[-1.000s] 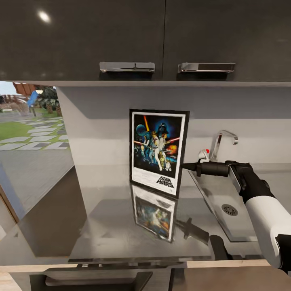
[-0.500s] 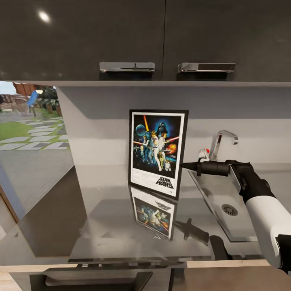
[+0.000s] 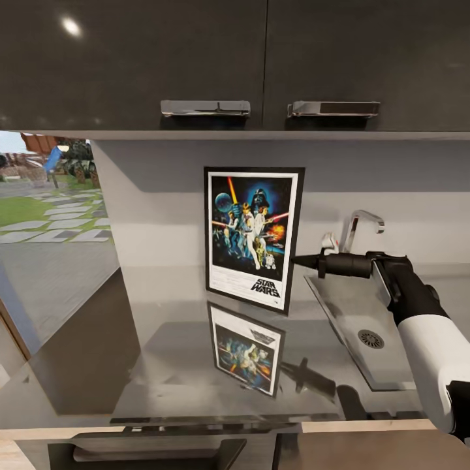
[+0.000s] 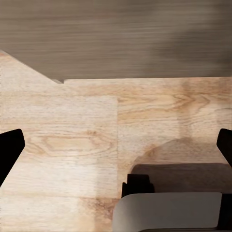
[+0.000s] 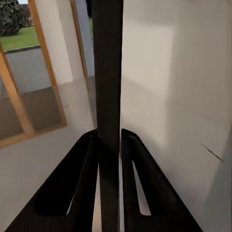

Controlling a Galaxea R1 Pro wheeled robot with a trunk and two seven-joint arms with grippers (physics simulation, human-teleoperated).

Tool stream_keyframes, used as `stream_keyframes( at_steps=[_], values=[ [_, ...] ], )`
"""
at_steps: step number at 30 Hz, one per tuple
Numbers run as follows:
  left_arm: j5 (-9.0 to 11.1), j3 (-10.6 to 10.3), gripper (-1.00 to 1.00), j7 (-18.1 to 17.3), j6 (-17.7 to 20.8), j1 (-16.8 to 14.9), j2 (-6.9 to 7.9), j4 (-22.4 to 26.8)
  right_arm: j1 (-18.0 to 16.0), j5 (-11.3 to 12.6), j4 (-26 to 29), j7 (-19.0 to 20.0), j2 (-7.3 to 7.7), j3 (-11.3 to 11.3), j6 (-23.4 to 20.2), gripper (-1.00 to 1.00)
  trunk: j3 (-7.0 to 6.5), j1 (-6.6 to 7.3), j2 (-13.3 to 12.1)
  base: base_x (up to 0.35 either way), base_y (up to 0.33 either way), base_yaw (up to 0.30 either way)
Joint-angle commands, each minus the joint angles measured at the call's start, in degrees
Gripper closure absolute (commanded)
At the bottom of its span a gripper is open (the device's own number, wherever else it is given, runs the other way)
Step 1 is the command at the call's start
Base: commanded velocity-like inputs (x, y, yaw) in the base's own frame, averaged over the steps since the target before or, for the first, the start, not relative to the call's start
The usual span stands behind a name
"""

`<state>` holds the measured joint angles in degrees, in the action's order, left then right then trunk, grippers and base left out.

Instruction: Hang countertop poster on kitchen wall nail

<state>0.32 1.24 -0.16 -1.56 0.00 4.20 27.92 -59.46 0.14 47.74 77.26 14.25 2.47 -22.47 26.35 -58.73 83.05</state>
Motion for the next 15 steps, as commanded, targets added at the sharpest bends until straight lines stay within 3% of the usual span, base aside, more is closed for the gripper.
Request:
stream_keyframes(
  at_steps=[1, 8, 15],
  values=[
    [0.0, 0.1, -1.0, 0.0, -0.1, 0.0, 0.0, 0.0, 0.0, 0.1, 0.6, 0.4, -0.01, 0.1, -0.8, 1.0, 0.06, 0.0, 0.0, 0.0, 0.0, 0.0],
    [0.0, 0.1, -1.0, 0.0, -0.1, 0.0, 0.02, 0.0, 0.0, 0.1, 1.5, 0.4, -0.01, 0.1, -0.9, 1.0, 0.06, 0.0, 0.0, -0.068, 0.0, 0.0],
    [0.0, 0.1, -1.0, 0.0, -0.1, 0.0, 0.02, 0.0, 0.0, 0.1, 1.7, 0.4, -0.01, 0.1, -0.9, 1.0, 0.06, 0.0, 0.0, -0.294, 0.0, 0.0]
  ],
)
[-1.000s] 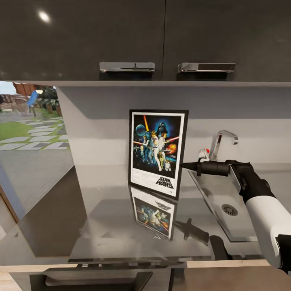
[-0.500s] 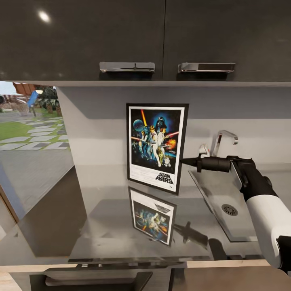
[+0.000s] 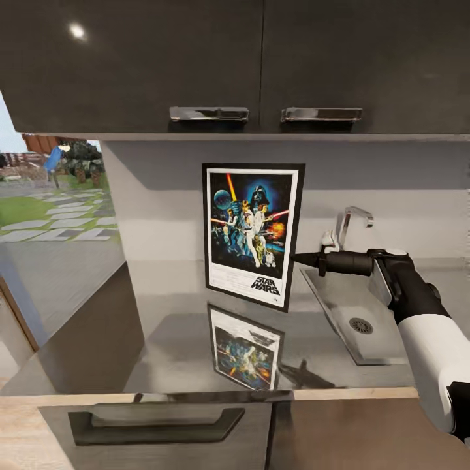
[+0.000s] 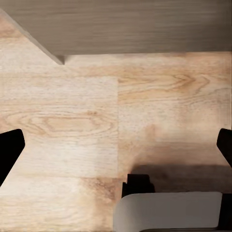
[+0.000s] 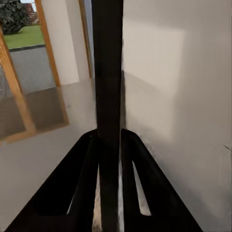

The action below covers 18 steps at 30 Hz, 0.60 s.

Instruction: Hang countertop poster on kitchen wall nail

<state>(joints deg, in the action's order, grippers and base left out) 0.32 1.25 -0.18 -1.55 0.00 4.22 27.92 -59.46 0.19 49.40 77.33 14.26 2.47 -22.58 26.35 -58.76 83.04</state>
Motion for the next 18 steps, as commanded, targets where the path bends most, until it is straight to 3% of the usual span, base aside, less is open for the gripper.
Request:
stream_keyframes(
  at_steps=[1, 18],
  values=[
    [0.0, 0.1, -1.0, 0.0, -0.1, 0.0, 0.0, 0.0, 0.0, 0.1, 0.0, 0.4, -0.02, 0.1, -0.8, 1.0, 0.05, 0.03, 0.0, -0.328, 0.0, 0.0],
    [0.0, 0.1, -1.0, -0.1, -0.1, 0.0, 0.48, 0.1, 0.0, 0.1, 0.1, 0.4, -0.02, 0.1, -0.8, 1.0, 0.05, 0.03, 0.0, -0.336, 0.0, 0.0]
  ],
)
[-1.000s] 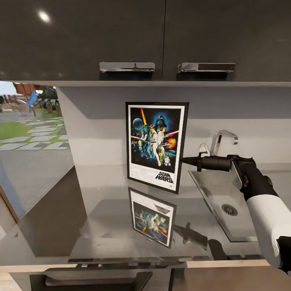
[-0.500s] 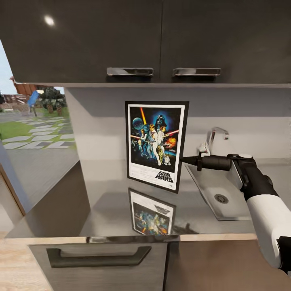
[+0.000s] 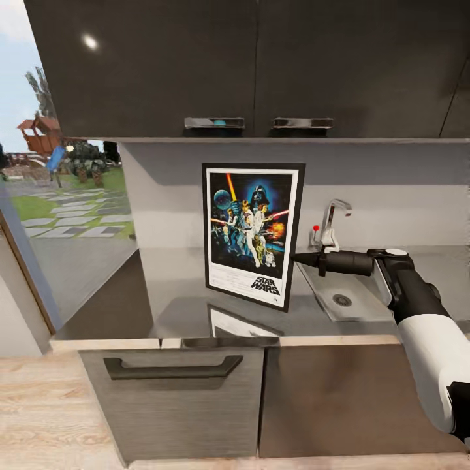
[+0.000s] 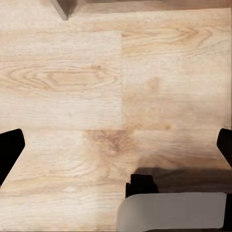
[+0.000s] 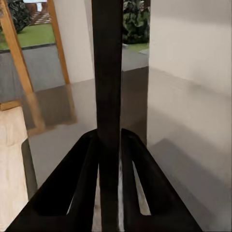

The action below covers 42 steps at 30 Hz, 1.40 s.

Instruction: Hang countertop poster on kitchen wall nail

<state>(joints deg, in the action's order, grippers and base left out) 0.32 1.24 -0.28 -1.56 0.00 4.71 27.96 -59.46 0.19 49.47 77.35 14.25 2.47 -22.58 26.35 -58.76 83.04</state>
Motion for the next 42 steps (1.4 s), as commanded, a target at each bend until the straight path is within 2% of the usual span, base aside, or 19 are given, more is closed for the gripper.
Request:
stream_keyframes(
  at_steps=[1, 13, 21, 37, 42],
  values=[
    [0.1, 0.1, -1.0, 0.0, -0.1, 0.0, 0.15, 0.1, 0.0, 0.1, 0.0, 0.3, -0.03, 0.1, -0.8, 1.0, 0.05, 0.03, 0.0, -0.338, 0.0, 0.0],
    [0.1, 0.1, -1.0, -0.1, -0.1, 0.0, 0.3, 0.1, 0.0, 0.2, 1.7, 1.0, -0.1, 0.0, -1.0, 1.0, 0.05, 0.03, 0.0, -0.339, 0.0, 0.0],
    [0.1, 0.1, -1.0, -0.1, -0.1, 0.0, 0.3, 0.1, 0.0, 0.2, 2.6, 2.1, -0.1, -0.1, -3.3, 1.0, 0.05, 0.03, 0.0, -0.339, 0.0, 0.0],
    [0.1, 0.1, -1.0, -0.1, -0.1, 0.0, 0.3, 0.1, 0.4, 0.2, 2.7, 3.7, -0.15, 0.0, -3.4, 1.0, 0.05, 0.03, 0.0, -0.338, 0.0, 0.0],
    [0.1, 0.1, -1.0, -0.1, -0.1, 0.0, 0.3, 0.1, 0.8, 0.2, 2.5, 6.2, -0.18, 0.0, -3.1, 1.0, 0.05, 0.03, 0.0, -0.339, 0.0, 0.0]
  ],
)
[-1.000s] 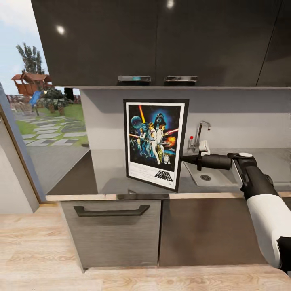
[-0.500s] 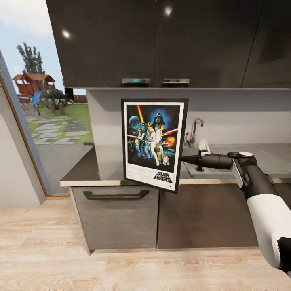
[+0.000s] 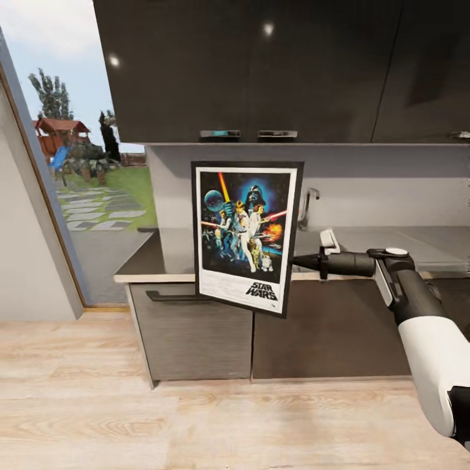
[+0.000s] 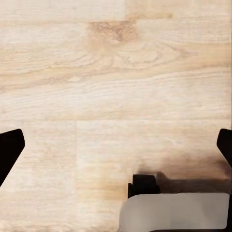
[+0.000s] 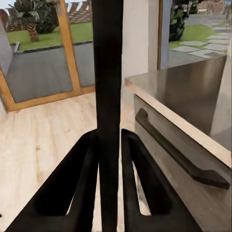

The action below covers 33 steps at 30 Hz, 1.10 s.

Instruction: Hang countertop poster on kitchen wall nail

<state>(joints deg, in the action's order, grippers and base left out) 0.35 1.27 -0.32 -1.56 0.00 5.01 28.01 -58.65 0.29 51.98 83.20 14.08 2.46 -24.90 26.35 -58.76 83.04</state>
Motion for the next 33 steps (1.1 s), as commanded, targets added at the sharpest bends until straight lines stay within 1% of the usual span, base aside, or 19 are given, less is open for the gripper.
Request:
stream_keyframes(
  at_steps=[1, 5, 6, 7, 10, 11, 14, 15, 17, 18, 20, 33],
  values=[
    [0.0, 0.1, -1.0, 0.0, -0.1, 0.0, 0.0, 0.0, 0.1, 0.1, 0.0, 0.6, -0.01, 0.1, -0.7, 1.0, 0.05, 0.03, 0.0, -0.339, 0.0, 0.0],
    [0.0, 0.1, -1.0, 0.0, -0.1, 0.0, 0.0, 0.0, 1.9, 0.1, -0.2, 1.5, -0.02, 0.1, 1.4, 1.0, 0.05, 0.03, 0.0, -0.331, 0.0, 0.0],
    [0.0, 0.1, -1.0, 0.0, -0.1, 0.0, 0.0, 0.0, 3.1, 0.1, -0.3, 1.7, 0.01, 0.1, 2.3, 1.0, 0.05, 0.03, 0.0, -0.216, 0.0, 0.0],
    [0.0, 0.3, -1.0, 0.0, -0.1, 0.0, 0.0, 0.0, 5.4, 0.0, -0.3, 1.8, 0.04, 0.1, 3.9, 1.0, 0.05, 0.03, 0.0, -0.111, 0.0, 0.0],
    [0.0, 0.4, -1.0, -0.1, -0.1, 0.0, 0.0, 0.0, 8.4, 0.0, -0.4, 1.8, 0.06, 0.1, 6.7, 1.0, 0.05, 0.03, 0.0, -0.063, 0.0, 0.0],
    [0.1, 0.5, -1.0, -0.1, -0.1, 0.0, 0.0, 0.0, 11.7, -0.3, -0.8, 1.8, 0.06, 0.1, 10.0, 1.0, 0.05, 0.03, 0.0, -0.015, 0.0, 0.0],
    [0.0, 0.4, -1.0, -0.1, -0.2, 0.0, 0.0, 0.0, 13.9, -0.5, -2.7, 1.7, 0.07, 0.1, 12.4, 1.0, 0.05, 0.03, 0.0, -0.009, 0.0, 0.0],
    [0.0, 0.4, -1.0, 0.0, -0.1, 0.0, -0.06, 0.0, 16.5, -0.6, -7.0, 1.6, 0.07, 0.1, 17.6, 1.0, 0.05, 0.03, 0.0, -0.002, 0.0, 0.0],
    [0.0, 0.3, -1.0, 0.0, -0.1, 0.0, -0.1, 0.1, 18.1, -0.4, -8.5, 1.5, 0.07, 0.1, 19.7, 1.0, 0.05, 0.03, 0.0, -0.001, 0.0, 0.0],
    [0.1, 0.1, -1.0, 0.1, 0.0, 0.0, -0.21, 0.1, 20.3, -0.2, -10.2, 1.5, 0.1, 0.2, 23.3, 1.0, 0.05, 0.03, 0.0, 0.0, 0.0, 0.0],
    [0.2, 0.2, -1.0, 0.1, 0.0, 0.0, -0.22, 0.1, 20.6, -0.2, -10.5, 1.5, 0.13, 0.2, 23.9, 1.0, 0.05, 0.03, 0.0, 0.0, 0.0, 0.0],
    [0.1, 0.3, -1.0, 0.1, 0.1, 0.0, -0.18, 0.2, 20.9, -0.6, -12.4, 1.5, 0.14, 0.2, 24.5, 1.0, -2.28, 2.89, -5.2, 0.0, 0.0, 0.0]
  ],
)
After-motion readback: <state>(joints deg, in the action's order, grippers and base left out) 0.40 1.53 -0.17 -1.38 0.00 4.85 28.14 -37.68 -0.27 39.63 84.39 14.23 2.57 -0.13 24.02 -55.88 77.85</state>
